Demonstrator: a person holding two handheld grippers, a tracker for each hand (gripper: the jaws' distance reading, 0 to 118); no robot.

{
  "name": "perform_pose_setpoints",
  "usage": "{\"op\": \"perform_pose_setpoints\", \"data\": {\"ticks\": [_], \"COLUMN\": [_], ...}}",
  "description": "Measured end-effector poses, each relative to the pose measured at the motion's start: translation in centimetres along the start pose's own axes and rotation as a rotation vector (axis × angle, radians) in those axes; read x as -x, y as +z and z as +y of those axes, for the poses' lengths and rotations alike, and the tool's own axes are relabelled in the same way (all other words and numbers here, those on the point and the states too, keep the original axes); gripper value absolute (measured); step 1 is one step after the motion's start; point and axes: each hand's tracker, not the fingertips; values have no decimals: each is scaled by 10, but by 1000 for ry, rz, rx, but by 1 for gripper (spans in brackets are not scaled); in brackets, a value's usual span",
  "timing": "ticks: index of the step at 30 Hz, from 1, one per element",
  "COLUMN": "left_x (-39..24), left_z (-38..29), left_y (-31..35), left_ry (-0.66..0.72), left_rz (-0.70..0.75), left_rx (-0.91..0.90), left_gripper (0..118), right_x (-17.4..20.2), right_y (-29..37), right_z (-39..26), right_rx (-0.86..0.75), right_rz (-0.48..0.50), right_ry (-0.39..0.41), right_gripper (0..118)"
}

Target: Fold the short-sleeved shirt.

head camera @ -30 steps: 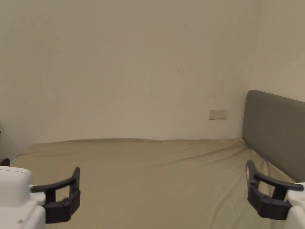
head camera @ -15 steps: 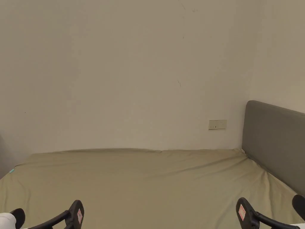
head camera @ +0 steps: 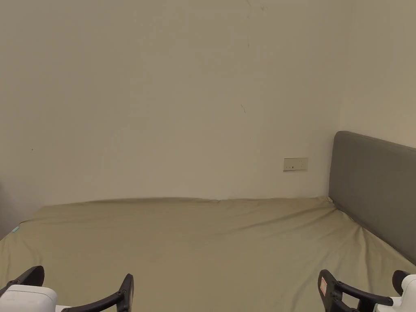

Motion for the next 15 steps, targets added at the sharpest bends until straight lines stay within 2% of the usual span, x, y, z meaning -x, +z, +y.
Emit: {"op": "perform_pose_setpoints", "data": {"ticks": [5,11,15], "left_x": [5,2,-2], "left_z": [5,2,2], "left_y": [-1,-3,-1], "left_ry": [65,54,32], "left_rz": [-11,-56,-29], "left_rx": [3,-6,-20], "left_gripper": [117,118,118], "right_x": [-7,-7,-8], "right_y": [-1,3,4], "right_z": [0,-2,-1], "right_rx": [22,-36,-39], "right_rz": [53,26,24], "right_ry": [-67,-78,-86], "right_gripper": [118,118,118]}}
